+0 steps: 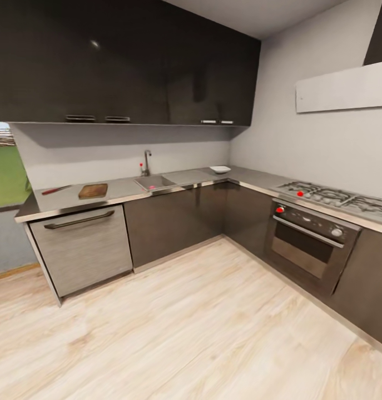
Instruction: In the kitchen, take the Vidalia onion out of the sink, dice it on the chopping board with the paring knife, put the diced onion into the bowl on the countertop, then place both the paring knife and the chopping board into the sink.
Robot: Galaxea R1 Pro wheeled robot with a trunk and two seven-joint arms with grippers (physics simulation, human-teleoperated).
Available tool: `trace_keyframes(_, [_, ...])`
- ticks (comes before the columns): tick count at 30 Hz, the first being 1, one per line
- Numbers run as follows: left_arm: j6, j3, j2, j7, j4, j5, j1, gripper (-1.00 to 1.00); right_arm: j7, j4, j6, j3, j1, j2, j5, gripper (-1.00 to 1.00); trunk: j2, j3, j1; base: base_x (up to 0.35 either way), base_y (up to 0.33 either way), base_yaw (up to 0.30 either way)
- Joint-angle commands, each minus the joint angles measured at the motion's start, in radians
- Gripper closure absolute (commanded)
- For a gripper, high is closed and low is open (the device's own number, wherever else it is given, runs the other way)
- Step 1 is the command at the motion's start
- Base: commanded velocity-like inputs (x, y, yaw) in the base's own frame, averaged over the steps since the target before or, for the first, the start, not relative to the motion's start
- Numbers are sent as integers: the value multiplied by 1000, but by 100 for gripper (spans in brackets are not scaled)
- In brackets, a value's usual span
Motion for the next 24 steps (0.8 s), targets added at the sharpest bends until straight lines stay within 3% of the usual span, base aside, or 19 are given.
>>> trace_keyframes(1, [-2, 0, 0, 0, 0, 0, 0, -100, -3, 0, -2, 0, 0, 0, 0, -100, 0, -2, 1, 319, -121, 190])
trace_keyframes(24, [-2, 0, 0, 0, 0, 2, 0, -100, -3, 0, -2, 0, 0, 0, 0, -100, 0, -26, 1, 319, -121, 203])
